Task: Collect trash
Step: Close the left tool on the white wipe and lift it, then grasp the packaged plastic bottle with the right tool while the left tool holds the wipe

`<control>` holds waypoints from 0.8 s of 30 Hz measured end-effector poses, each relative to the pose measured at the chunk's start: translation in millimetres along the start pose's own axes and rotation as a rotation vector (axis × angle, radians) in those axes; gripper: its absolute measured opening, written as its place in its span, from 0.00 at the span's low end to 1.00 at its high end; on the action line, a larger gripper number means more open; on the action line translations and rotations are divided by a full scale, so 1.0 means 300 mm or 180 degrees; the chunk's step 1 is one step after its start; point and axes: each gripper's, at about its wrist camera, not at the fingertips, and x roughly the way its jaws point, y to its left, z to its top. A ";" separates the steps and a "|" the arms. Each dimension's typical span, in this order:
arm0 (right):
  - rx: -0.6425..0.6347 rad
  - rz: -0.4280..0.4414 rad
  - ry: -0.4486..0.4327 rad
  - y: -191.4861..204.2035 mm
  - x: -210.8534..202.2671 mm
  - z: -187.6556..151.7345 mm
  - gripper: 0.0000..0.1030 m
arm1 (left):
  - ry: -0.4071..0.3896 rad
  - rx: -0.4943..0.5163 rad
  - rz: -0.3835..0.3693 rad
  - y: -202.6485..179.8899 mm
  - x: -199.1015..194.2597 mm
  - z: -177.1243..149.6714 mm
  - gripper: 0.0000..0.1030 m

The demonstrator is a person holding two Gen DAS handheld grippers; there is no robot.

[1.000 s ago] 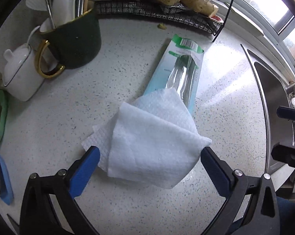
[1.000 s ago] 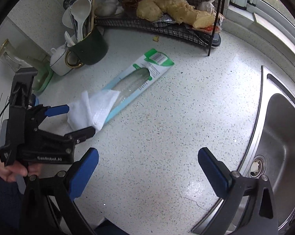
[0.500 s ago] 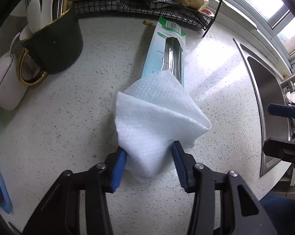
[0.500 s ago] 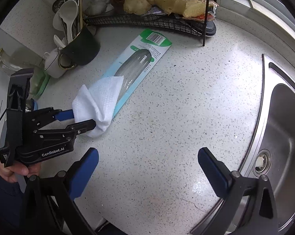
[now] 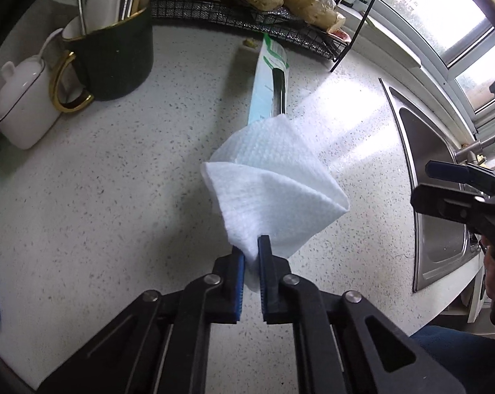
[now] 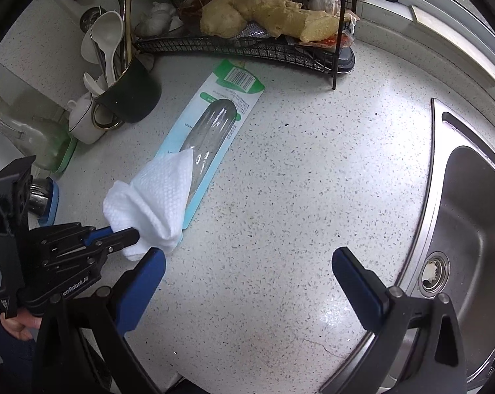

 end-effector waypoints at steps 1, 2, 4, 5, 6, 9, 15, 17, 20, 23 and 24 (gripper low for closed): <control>-0.0010 0.0001 -0.0006 0.007 -0.001 0.001 0.99 | -0.0009 -0.0008 0.0008 -0.002 -0.009 -0.003 0.06; -0.0021 -0.0001 -0.0010 0.014 -0.003 0.001 0.99 | -0.0024 -0.0018 0.0019 -0.001 -0.019 -0.009 0.05; -0.0053 0.0004 -0.0031 0.033 -0.009 0.003 0.99 | -0.0062 -0.0048 0.0055 0.014 -0.055 -0.025 0.05; -0.0061 0.0007 -0.0041 0.040 -0.011 0.002 0.99 | -0.0073 -0.0059 0.0072 0.015 -0.073 -0.040 0.05; -0.0067 0.0011 -0.0047 0.046 -0.013 0.002 0.99 | -0.0093 -0.0061 0.0092 0.017 -0.096 -0.052 0.05; -0.0068 0.0033 -0.0041 0.067 -0.009 0.006 0.99 | -0.0164 -0.0050 0.0120 0.014 -0.152 -0.089 0.05; -0.0071 0.0164 -0.0008 0.131 0.009 0.018 0.99 | -0.0201 -0.0040 0.0098 -0.010 -0.203 -0.168 0.05; -0.0099 0.0203 0.0008 0.161 0.013 0.024 0.99 | -0.0180 -0.0061 0.0058 -0.017 -0.202 -0.203 0.05; -0.0120 0.0255 0.0048 0.202 0.035 0.034 0.99 | -0.0174 -0.0051 0.0007 -0.032 -0.207 -0.243 0.05; -0.0117 0.0302 0.0137 0.241 0.079 0.046 0.99 | -0.0146 -0.0064 -0.0008 -0.039 -0.198 -0.279 0.05; -0.0113 0.0316 0.0179 0.250 0.096 0.047 0.99 | -0.0125 -0.0069 0.0008 -0.041 -0.190 -0.290 0.05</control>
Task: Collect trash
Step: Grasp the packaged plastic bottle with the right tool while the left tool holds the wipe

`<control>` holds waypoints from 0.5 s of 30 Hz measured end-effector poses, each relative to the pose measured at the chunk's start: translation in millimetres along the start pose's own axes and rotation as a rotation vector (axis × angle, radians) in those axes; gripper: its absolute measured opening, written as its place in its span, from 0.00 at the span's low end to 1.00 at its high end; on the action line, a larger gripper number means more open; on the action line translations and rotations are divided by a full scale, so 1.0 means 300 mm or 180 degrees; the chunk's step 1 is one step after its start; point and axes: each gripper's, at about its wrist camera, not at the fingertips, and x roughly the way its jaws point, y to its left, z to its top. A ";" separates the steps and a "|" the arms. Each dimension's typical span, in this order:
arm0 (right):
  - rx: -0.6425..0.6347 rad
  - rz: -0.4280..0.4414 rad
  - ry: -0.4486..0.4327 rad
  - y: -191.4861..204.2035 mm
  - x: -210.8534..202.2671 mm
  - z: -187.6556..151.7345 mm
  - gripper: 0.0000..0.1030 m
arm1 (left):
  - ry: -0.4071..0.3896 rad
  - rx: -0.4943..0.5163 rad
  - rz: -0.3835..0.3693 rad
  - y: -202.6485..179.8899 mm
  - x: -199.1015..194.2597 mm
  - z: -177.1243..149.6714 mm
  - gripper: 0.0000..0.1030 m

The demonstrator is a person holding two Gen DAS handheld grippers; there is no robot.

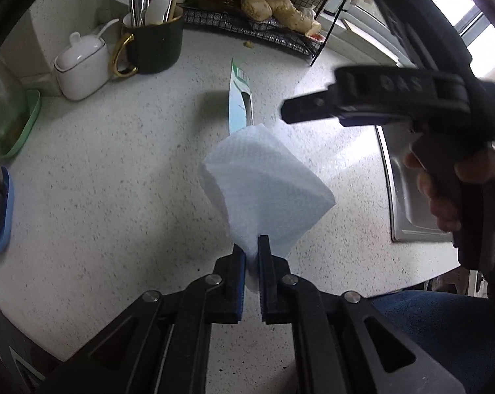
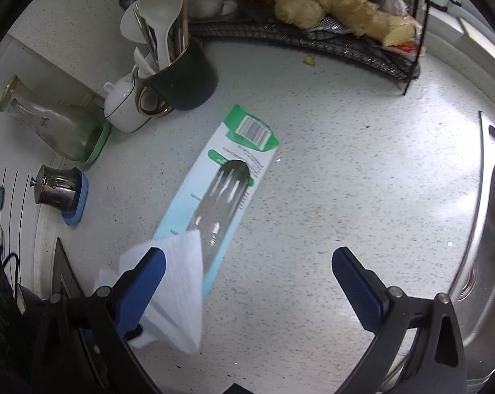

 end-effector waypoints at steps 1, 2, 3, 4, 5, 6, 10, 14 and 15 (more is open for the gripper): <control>0.0014 0.0018 0.0046 0.009 0.021 0.005 0.99 | 0.0004 -0.0007 0.0001 0.002 0.001 -0.008 0.05; 0.0040 0.0050 0.0107 0.021 0.048 0.010 0.99 | 0.0003 -0.0013 -0.0019 0.002 0.003 -0.016 0.05; 0.0059 0.0069 0.0149 0.028 0.065 0.012 0.99 | 0.0001 -0.0017 -0.0046 0.004 0.004 -0.022 0.05; 0.0069 0.0085 0.0182 0.036 0.080 0.013 0.99 | -0.0008 -0.0013 -0.0084 0.004 0.005 -0.026 0.05; 0.0075 0.0092 0.0215 0.048 0.099 0.015 0.99 | -0.0009 0.0001 -0.0120 0.003 0.005 -0.030 0.05; 0.0074 0.0096 0.0235 0.056 0.112 0.016 0.99 | -0.0005 0.0025 -0.0122 0.000 0.006 -0.034 0.05; 0.0083 0.0029 0.0343 0.096 0.165 0.015 0.99 | 0.0026 0.0124 -0.0126 -0.011 0.022 -0.044 0.05; 0.0077 -0.0017 0.0463 0.125 0.214 0.008 0.79 | 0.0031 0.0210 -0.0193 -0.025 0.029 -0.044 0.05; 0.0052 -0.0059 0.0489 0.133 0.223 0.006 0.71 | 0.0033 0.0219 -0.0229 -0.025 0.031 -0.045 0.05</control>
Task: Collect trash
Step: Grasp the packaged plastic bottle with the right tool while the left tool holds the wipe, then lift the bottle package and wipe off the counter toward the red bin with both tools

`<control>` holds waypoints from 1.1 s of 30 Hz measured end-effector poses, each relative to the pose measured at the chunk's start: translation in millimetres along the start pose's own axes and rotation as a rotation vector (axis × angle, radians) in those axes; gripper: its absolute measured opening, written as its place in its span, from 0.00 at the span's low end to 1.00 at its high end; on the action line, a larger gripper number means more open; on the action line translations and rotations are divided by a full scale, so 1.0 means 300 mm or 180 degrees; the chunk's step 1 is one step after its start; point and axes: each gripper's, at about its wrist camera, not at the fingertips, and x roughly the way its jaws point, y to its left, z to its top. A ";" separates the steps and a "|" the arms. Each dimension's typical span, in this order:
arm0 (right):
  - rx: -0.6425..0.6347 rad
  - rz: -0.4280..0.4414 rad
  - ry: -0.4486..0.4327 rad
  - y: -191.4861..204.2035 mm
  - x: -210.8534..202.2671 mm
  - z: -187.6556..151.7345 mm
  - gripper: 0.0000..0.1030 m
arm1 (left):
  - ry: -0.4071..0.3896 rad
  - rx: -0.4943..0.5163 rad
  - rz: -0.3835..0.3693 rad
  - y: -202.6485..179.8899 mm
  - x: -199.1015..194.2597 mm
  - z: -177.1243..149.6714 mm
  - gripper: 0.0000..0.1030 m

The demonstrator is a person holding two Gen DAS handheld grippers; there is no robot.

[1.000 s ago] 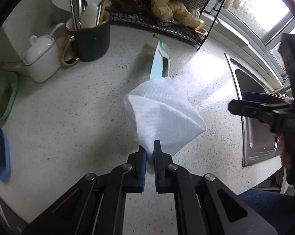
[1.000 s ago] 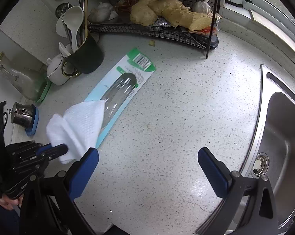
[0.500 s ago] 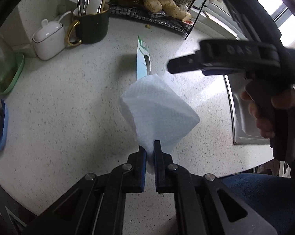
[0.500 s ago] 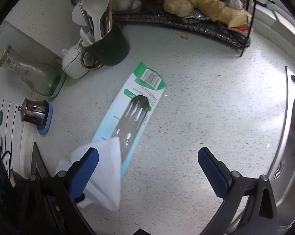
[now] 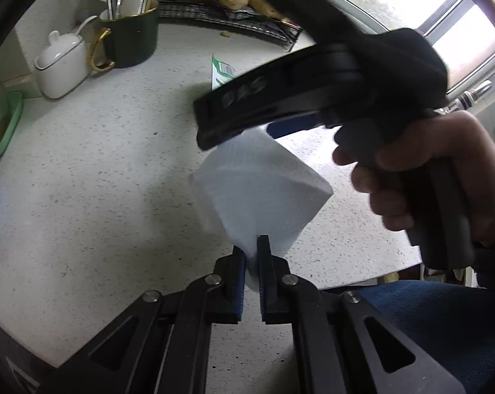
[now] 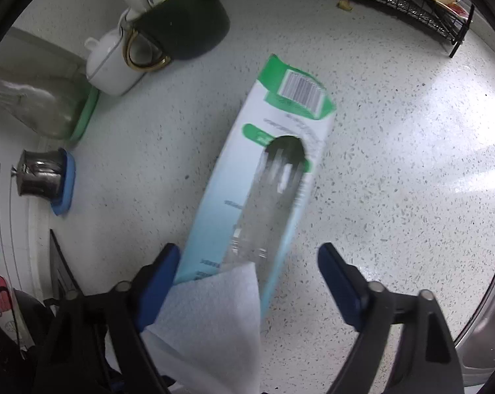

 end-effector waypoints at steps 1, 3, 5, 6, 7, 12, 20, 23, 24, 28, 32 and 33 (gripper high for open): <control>-0.0026 -0.0037 0.0014 0.008 0.009 -0.001 0.65 | 0.0003 0.0003 -0.0026 0.000 0.003 -0.002 0.05; -0.0086 -0.0121 0.0046 0.026 0.030 -0.005 0.47 | 0.0031 0.0018 -0.0012 0.000 0.013 -0.006 0.05; -0.0136 -0.0178 0.0046 0.041 0.044 -0.011 0.46 | 0.0064 0.0026 0.0015 0.004 0.026 -0.013 0.05; -0.0168 -0.0196 0.0025 0.048 0.045 -0.018 0.46 | 0.0084 0.0017 0.0030 0.008 0.033 -0.017 0.05; -0.0188 -0.0203 0.0016 0.052 0.045 -0.026 0.46 | 0.0096 0.0011 0.0049 0.008 0.037 -0.019 0.05; -0.0315 -0.0359 -0.0163 0.063 0.020 -0.051 0.28 | 0.0232 -0.0104 0.0239 0.040 0.076 -0.035 0.05; -0.0369 -0.0440 -0.0279 0.049 0.006 -0.100 0.27 | 0.0244 -0.0140 0.0405 0.068 0.084 -0.036 0.05; -0.0428 -0.0490 -0.0352 0.073 -0.004 -0.125 0.26 | 0.0246 -0.0130 0.0425 0.075 0.081 -0.038 0.05; -0.0449 -0.0505 -0.0375 0.090 -0.007 -0.144 0.26 | 0.0239 -0.0125 0.0435 0.075 0.081 -0.036 0.05; -0.0475 -0.0520 -0.0437 0.072 -0.038 -0.168 0.23 | 0.0194 -0.0089 0.0430 0.036 0.074 -0.026 0.05; -0.0462 -0.0546 -0.0520 0.051 -0.090 -0.214 0.18 | 0.0170 -0.0018 0.0456 0.010 0.074 -0.021 0.05; -0.0461 -0.0548 -0.0539 0.059 -0.087 -0.208 0.18 | 0.0166 -0.0007 0.0472 0.002 0.074 -0.019 0.05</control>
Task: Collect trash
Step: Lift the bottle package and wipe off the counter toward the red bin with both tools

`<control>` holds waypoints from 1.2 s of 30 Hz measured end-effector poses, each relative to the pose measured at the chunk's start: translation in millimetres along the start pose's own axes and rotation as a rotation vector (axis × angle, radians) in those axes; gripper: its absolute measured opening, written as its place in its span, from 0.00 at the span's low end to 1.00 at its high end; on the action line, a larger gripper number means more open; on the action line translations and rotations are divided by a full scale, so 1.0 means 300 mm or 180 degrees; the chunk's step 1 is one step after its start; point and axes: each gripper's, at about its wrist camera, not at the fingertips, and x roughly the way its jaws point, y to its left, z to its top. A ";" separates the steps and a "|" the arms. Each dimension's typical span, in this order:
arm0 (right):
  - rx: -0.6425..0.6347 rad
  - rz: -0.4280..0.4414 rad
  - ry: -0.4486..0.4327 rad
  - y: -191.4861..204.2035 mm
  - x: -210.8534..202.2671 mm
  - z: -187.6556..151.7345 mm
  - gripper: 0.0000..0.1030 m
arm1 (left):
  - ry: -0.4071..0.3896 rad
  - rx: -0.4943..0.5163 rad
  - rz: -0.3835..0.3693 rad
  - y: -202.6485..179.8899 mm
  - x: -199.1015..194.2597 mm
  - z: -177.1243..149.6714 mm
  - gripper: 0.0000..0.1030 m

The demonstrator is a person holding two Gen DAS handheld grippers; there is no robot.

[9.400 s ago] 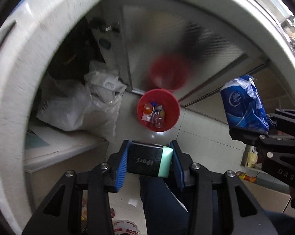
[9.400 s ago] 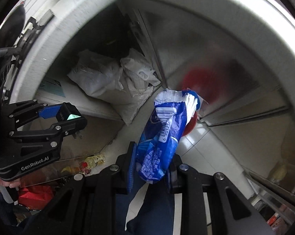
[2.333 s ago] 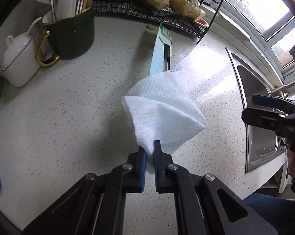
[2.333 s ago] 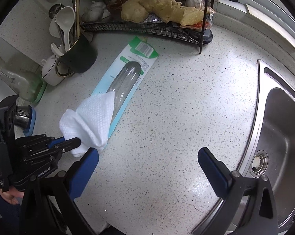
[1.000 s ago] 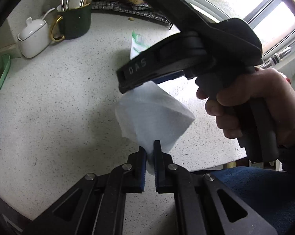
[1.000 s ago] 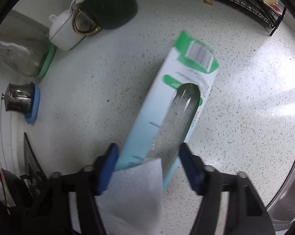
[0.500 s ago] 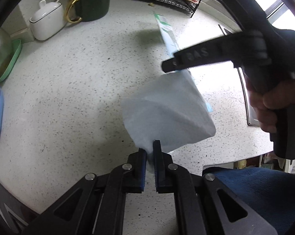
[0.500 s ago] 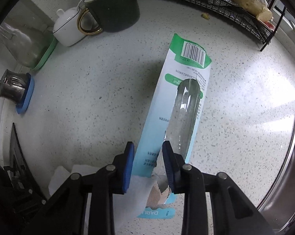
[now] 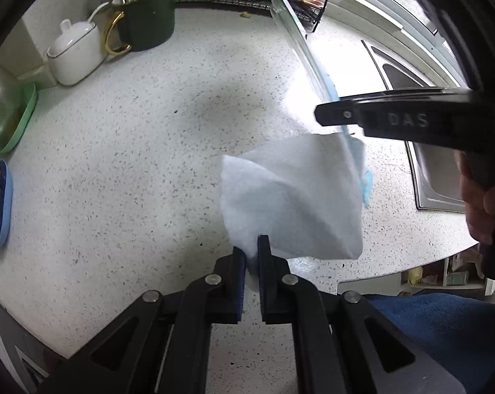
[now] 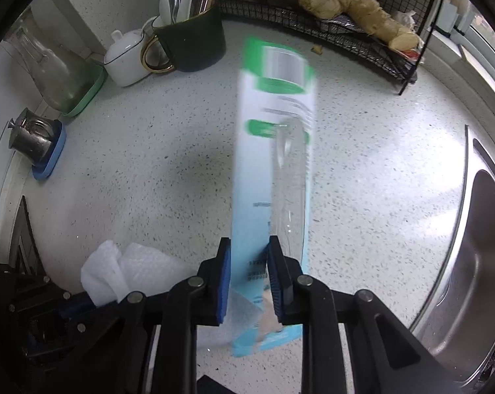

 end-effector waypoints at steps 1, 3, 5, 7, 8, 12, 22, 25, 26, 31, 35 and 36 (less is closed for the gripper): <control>0.0002 -0.0006 -0.0021 -0.002 -0.008 -0.006 0.18 | -0.0007 0.0007 0.0040 -0.006 -0.005 0.000 0.05; 0.0007 -0.0005 -0.0070 -0.014 -0.028 -0.025 0.18 | -0.0022 -0.0015 0.0099 -0.013 -0.017 -0.003 0.05; 0.0029 0.0001 -0.0134 -0.052 -0.062 -0.035 0.18 | -0.0059 -0.0046 0.0146 -0.017 -0.037 -0.006 0.05; 0.0021 0.0016 -0.0220 -0.073 -0.101 -0.045 0.18 | -0.0124 -0.0030 0.0215 -0.038 -0.066 -0.010 0.05; -0.0007 0.0032 -0.0271 -0.088 -0.129 -0.060 0.18 | -0.0154 -0.0021 0.0256 -0.050 -0.080 -0.012 0.05; -0.0121 0.0112 -0.0386 -0.117 -0.207 -0.116 0.18 | -0.0266 -0.0017 0.0370 -0.109 -0.143 -0.024 0.05; -0.0221 0.0238 -0.0656 -0.205 -0.383 -0.307 0.18 | -0.0428 0.0031 0.0523 -0.324 -0.228 -0.148 0.05; -0.0274 0.0261 -0.0712 -0.236 -0.429 -0.384 0.18 | -0.0473 0.0014 0.0540 -0.395 -0.251 -0.197 0.05; -0.0299 0.0268 -0.0729 -0.246 -0.443 -0.412 0.18 | -0.0485 0.0010 0.0564 -0.418 -0.258 -0.216 0.05; -0.0473 0.0261 -0.0715 -0.294 -0.481 -0.557 0.18 | -0.0551 -0.0049 0.0620 -0.553 -0.281 -0.332 0.05; -0.0611 0.0262 -0.0653 -0.332 -0.503 -0.677 0.18 | -0.0514 -0.0113 0.0650 -0.643 -0.275 -0.432 0.05; -0.0629 0.0266 -0.0639 -0.338 -0.507 -0.698 0.18 | -0.0503 -0.0142 0.0634 -0.663 -0.272 -0.458 0.05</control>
